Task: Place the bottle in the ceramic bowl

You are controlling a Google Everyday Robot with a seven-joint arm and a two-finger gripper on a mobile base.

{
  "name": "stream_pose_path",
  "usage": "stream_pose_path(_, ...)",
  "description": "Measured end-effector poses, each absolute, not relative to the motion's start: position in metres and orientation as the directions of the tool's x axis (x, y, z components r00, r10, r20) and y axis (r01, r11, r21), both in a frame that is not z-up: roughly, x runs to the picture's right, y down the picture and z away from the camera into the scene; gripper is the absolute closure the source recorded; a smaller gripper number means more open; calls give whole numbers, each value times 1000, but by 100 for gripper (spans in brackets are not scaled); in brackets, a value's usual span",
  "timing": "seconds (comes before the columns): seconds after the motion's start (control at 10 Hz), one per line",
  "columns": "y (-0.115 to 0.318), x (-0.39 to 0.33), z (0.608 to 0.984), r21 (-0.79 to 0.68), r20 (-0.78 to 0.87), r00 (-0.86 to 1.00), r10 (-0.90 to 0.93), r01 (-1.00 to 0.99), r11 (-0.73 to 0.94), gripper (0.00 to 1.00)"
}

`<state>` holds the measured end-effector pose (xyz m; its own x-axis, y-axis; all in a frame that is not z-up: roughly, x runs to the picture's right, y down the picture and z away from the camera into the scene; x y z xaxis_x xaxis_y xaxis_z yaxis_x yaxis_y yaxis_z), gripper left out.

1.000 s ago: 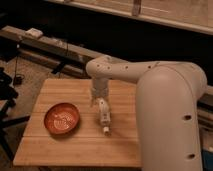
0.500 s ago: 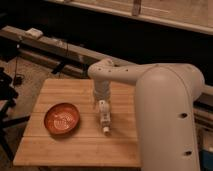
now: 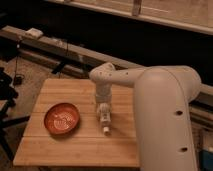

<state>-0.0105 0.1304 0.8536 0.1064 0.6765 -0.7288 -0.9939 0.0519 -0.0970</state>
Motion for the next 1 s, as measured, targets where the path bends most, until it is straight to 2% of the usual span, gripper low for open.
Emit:
stream_pose_path(0.9,141,-9,881,-106,-730,109,675,-993,46,35)
stream_pose_path(1.0,141,-9,884,-104,-730,110,675,-993,49,38)
